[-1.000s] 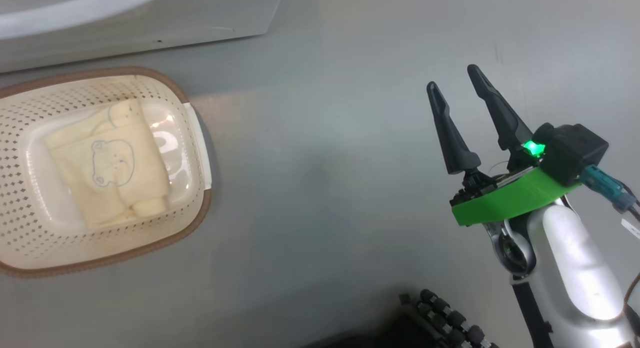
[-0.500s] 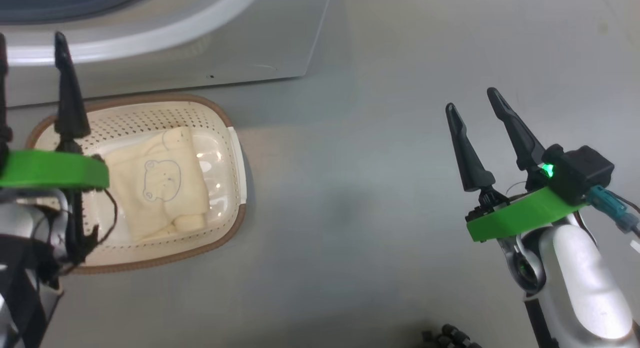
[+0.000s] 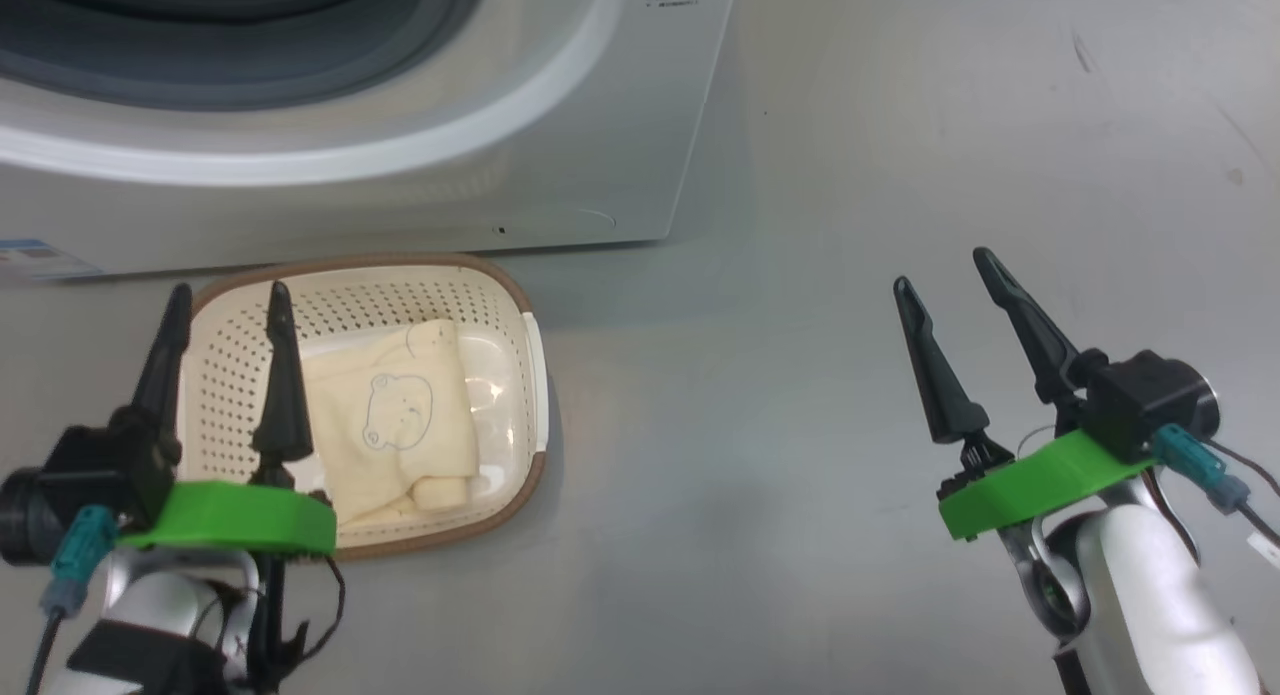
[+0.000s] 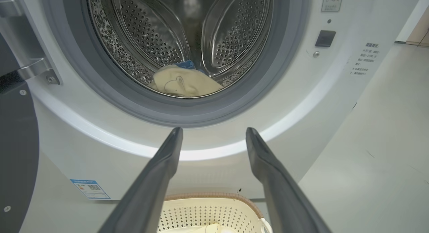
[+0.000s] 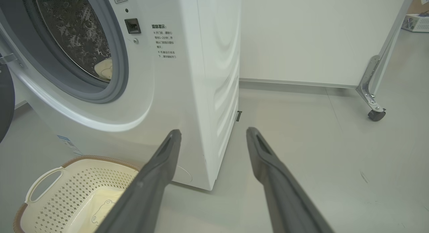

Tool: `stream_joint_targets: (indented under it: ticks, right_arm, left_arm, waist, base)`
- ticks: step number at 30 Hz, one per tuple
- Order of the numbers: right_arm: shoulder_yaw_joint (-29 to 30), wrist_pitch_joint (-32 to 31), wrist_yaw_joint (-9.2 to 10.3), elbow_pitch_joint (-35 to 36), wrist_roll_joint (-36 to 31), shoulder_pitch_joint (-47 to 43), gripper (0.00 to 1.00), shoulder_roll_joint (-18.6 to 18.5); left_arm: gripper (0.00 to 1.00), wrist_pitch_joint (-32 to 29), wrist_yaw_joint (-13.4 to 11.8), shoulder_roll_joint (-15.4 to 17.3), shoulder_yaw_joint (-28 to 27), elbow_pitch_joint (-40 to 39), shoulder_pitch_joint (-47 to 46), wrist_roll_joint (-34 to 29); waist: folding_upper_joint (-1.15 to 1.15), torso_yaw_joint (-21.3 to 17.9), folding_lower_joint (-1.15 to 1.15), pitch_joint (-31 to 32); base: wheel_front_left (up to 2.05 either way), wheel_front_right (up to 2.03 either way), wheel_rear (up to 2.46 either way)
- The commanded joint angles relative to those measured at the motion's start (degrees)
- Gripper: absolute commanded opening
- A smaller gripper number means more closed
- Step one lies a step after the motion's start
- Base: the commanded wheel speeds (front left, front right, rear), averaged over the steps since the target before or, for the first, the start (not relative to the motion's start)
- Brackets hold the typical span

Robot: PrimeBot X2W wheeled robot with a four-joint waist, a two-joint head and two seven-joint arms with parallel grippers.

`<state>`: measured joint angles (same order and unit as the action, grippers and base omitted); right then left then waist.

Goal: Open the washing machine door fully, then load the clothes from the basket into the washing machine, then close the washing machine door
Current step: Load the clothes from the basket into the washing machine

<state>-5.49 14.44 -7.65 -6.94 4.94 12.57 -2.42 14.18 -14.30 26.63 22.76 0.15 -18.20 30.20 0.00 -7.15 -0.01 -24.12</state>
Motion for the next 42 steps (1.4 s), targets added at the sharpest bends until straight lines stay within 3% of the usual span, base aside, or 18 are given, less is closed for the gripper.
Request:
stream_joint_targets:
  ticks: [1,10,20,42]
  right_arm:
    - [-0.76,0.56,0.16,1.38,-0.39,-1.01,1.0,-0.45]
    - [0.79,-0.16,0.16,1.62,-1.89,-6.2,1.0,-0.45]
    - [1.89,-3.53,0.16,5.8,-2.58,-12.28,1.0,-0.45]
    - [1.5,-6.28,0.16,9.22,-1.88,-17.32,1.0,-0.45]
  left_arm:
    - [1.0,0.61,-12.02,1.2,-2.03,-1.45,0.07,-0.59]
    - [1.0,0.79,-11.44,-3.06,-1.35,-0.19,7.4,-1.42]
    - [1.0,0.81,-8.64,-6.53,-2.5,0.76,14.33,-4.26]
    - [1.0,0.82,-5.53,-10.32,-4.03,2.51,17.69,-7.45]
  waist:
    - [0.0,0.86,0.01,2.02]
    - [0.0,2.54,0.01,9.82]
    - [0.0,4.17,0.01,16.17]
    - [0.0,4.62,0.01,20.78]
  base:
    - [0.0,0.0,0.0]
    - [0.0,0.0,0.0]
    - [0.0,0.0,0.0]
    - [0.0,0.0,0.0]
